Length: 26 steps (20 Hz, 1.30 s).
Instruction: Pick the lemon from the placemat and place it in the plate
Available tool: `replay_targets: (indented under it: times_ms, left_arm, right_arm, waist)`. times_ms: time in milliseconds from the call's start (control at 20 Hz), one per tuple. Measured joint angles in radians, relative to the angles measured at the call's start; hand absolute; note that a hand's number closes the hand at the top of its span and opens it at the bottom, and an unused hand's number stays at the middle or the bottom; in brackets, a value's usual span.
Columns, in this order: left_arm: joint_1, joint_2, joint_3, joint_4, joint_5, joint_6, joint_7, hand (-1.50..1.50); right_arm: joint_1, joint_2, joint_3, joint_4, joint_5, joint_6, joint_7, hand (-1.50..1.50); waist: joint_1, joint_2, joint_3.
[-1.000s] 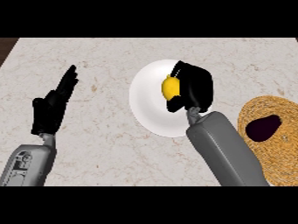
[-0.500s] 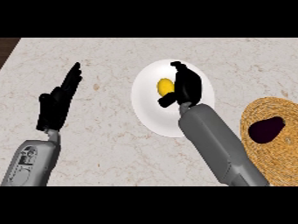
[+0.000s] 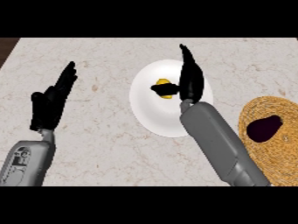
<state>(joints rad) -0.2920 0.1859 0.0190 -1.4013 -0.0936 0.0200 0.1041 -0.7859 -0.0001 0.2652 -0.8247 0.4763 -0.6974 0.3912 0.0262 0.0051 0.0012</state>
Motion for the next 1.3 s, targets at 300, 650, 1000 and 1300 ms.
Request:
replay_targets:
  times_ms: [300,650,1000,1300]
  left_arm:
    - [0.039,0.015,0.026,-0.017,0.013,-0.007,-0.004,0.0]
    - [0.048,0.014,0.037,-0.009,0.007,-0.003,-0.013,0.0]
    - [0.047,0.001,0.029,-0.029,0.0,-0.006,-0.003,0.0]
    - [0.051,-0.013,0.023,-0.052,-0.018,-0.006,0.012,0.0]
  right_arm:
    - [0.122,-0.032,-0.059,-0.179,-0.047,-0.092,-0.021,-1.5]
    - [0.427,-0.158,-0.092,-0.527,-0.124,-0.04,-0.052,-1.5]
    - [0.696,-0.287,-0.178,-0.767,-0.267,0.103,-0.153,-1.5]
    - [0.809,-0.305,-0.281,-0.82,-0.353,0.195,-0.257,-1.5]
  waist:
    - [-0.03,-0.008,-0.001]
    - [-0.048,-0.011,-0.001]
    - [-0.039,-0.008,-0.001]
    - [-0.033,-0.007,-0.001]
